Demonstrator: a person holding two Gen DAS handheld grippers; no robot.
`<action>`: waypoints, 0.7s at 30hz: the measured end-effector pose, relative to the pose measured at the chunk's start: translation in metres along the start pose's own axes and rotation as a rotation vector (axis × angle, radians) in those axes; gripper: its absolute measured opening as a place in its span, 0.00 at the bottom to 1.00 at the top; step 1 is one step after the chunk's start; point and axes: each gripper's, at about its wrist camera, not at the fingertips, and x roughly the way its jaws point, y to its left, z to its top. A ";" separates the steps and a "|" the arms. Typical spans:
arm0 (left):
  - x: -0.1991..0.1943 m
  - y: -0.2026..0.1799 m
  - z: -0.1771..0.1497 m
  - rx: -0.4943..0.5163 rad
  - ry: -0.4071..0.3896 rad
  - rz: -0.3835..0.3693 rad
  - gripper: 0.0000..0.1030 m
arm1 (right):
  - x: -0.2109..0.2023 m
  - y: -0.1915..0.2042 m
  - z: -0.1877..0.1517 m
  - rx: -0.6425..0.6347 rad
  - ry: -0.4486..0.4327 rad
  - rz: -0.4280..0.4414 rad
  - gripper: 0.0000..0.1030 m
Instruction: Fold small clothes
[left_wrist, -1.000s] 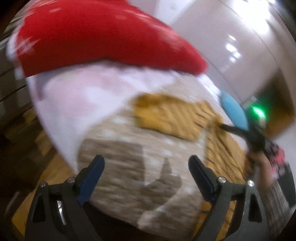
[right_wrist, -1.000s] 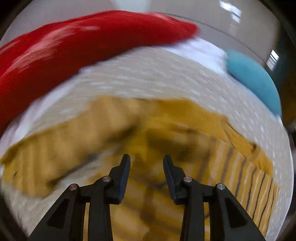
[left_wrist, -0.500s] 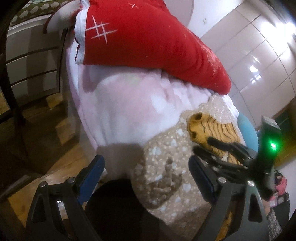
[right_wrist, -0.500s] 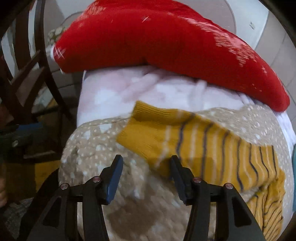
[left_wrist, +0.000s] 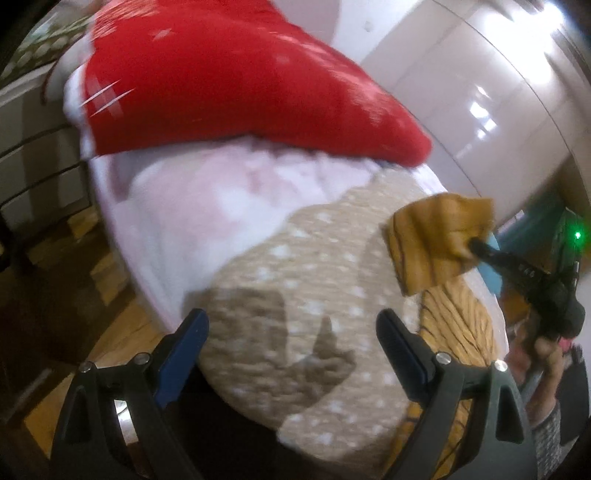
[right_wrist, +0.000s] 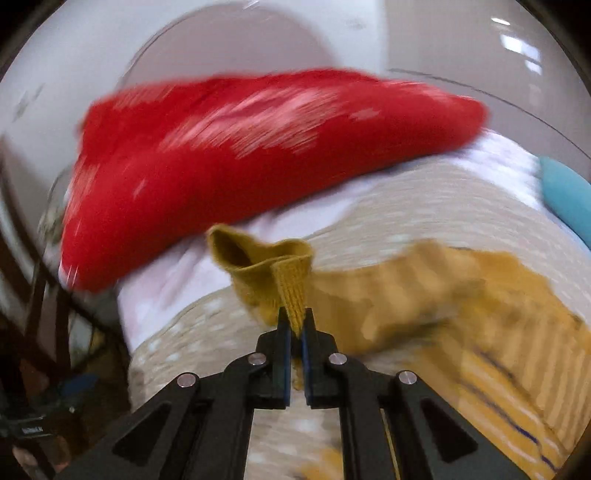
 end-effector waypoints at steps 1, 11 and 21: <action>0.000 -0.009 0.000 0.021 0.001 -0.006 0.88 | -0.015 -0.027 0.001 0.048 -0.025 -0.038 0.05; 0.025 -0.109 -0.007 0.241 0.060 -0.078 0.88 | -0.124 -0.280 -0.081 0.541 -0.076 -0.413 0.05; 0.051 -0.193 -0.032 0.438 0.139 -0.107 0.88 | -0.139 -0.362 -0.163 0.742 -0.003 -0.469 0.30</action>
